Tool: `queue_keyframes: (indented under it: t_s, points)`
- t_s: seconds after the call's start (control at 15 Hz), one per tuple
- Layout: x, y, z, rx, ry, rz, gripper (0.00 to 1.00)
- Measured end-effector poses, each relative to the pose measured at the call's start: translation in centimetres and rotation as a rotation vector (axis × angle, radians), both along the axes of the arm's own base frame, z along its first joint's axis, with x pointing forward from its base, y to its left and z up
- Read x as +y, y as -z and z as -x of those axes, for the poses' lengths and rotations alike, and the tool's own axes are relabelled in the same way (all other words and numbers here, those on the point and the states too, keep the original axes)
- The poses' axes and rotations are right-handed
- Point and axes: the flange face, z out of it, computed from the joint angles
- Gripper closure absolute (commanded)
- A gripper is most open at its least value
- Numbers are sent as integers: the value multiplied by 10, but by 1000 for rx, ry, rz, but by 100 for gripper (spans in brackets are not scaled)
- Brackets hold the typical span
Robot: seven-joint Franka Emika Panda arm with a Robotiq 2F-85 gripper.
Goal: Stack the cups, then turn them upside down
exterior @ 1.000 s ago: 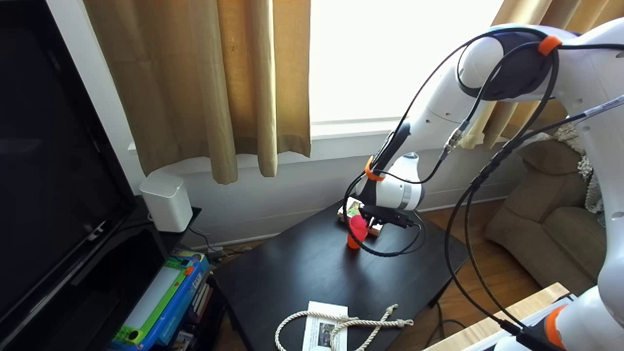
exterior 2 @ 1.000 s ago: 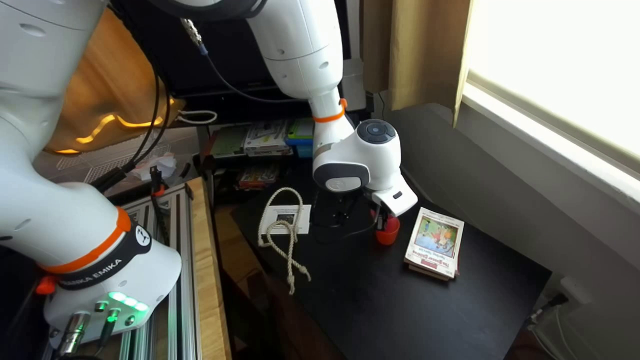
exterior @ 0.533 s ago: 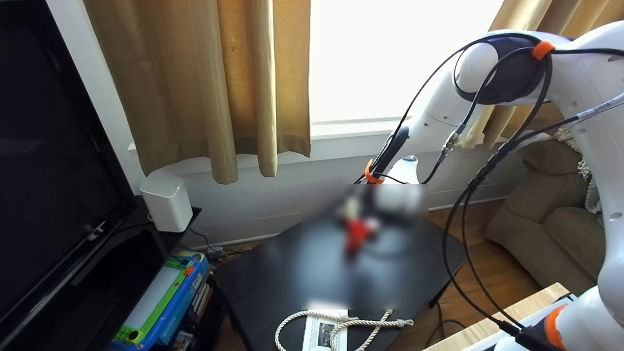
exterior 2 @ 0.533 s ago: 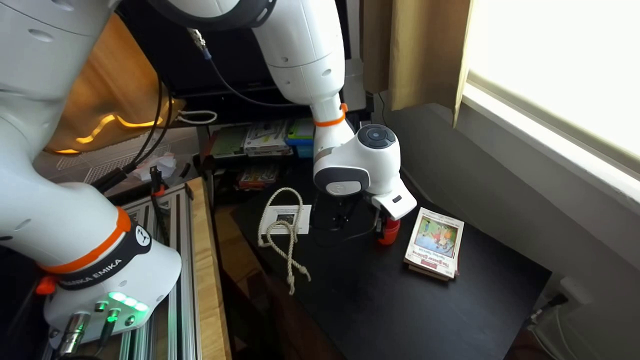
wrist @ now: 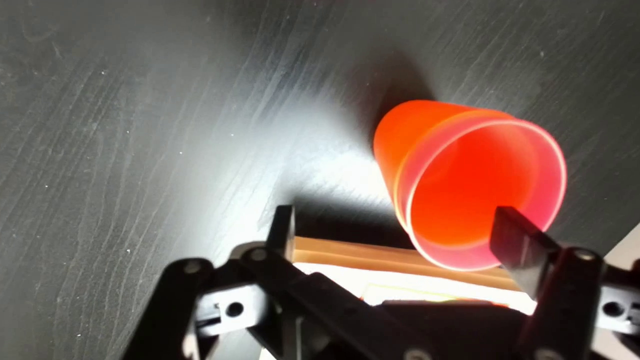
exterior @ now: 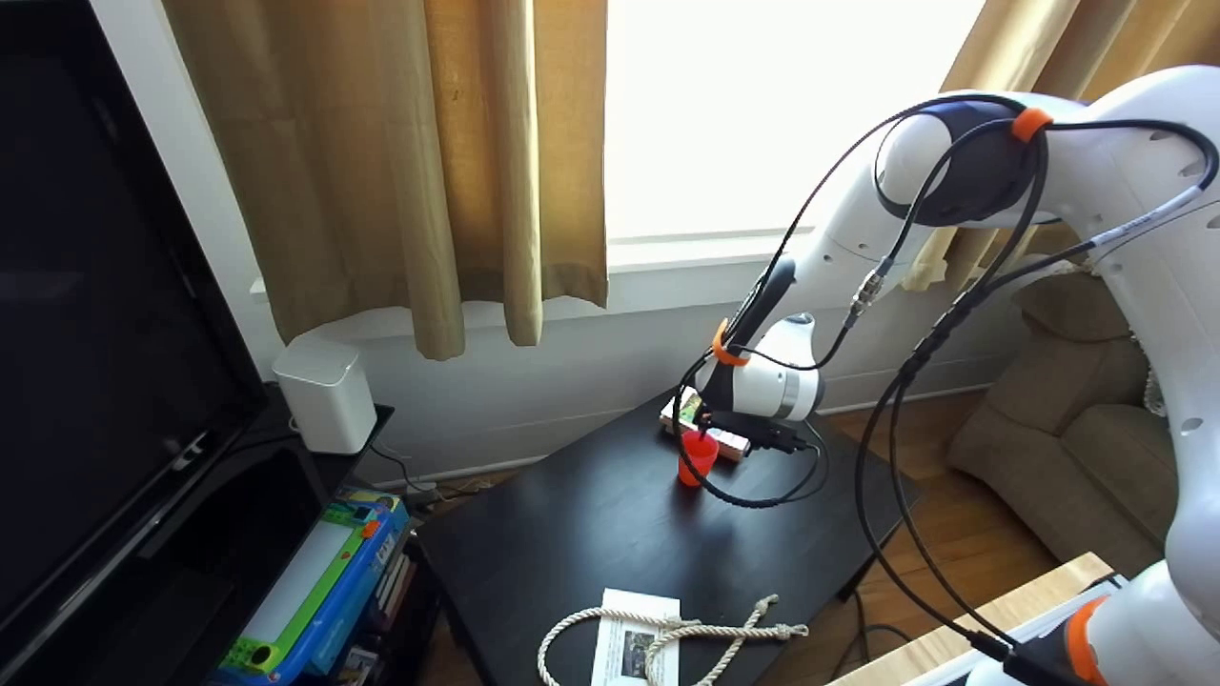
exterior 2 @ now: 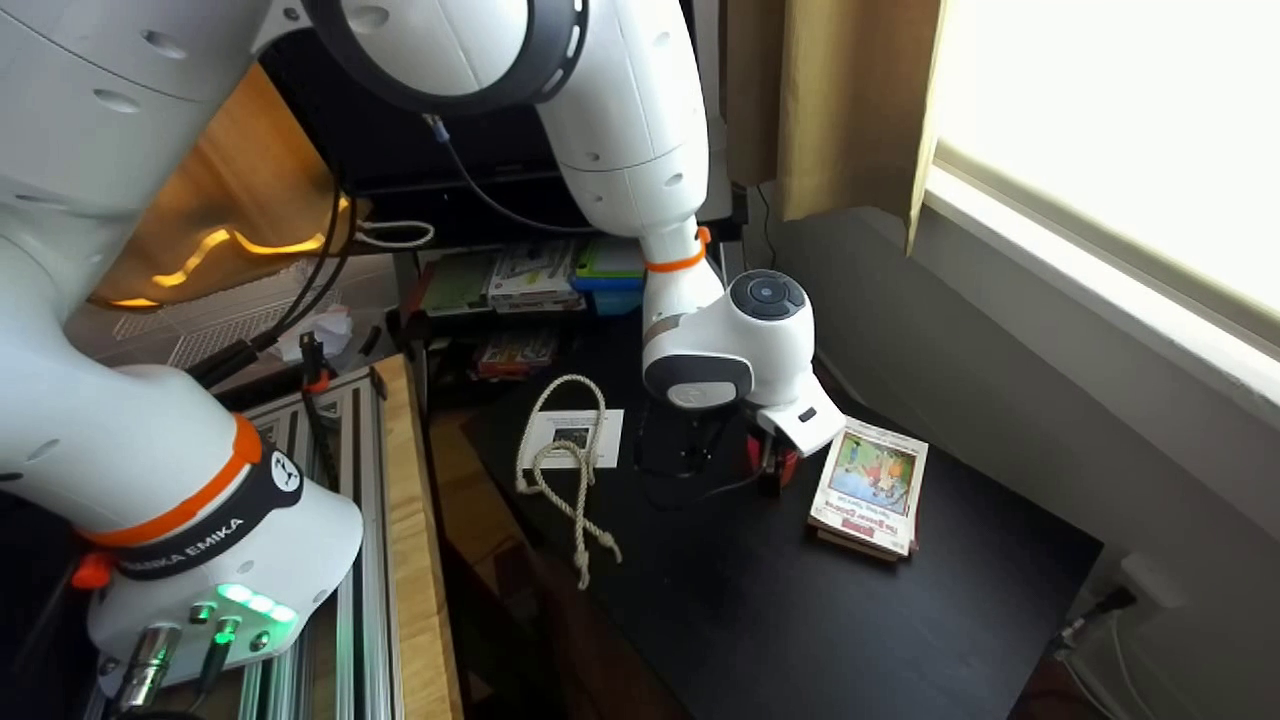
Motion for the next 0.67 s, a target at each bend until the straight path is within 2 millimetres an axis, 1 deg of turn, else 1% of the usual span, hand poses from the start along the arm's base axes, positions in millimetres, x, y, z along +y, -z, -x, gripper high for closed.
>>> queue_keyframes:
  t_s: [0.07, 0.33, 0.4, 0.67]
  points:
    - [0, 4, -1, 0, 1, -1, 28]
    - [-1, 18, -6, -2, 2, -1, 61]
    - [-1, 21, -7, -3, 3, -1, 67]
    - [0, 26, -10, 4, 0, -10, 99]
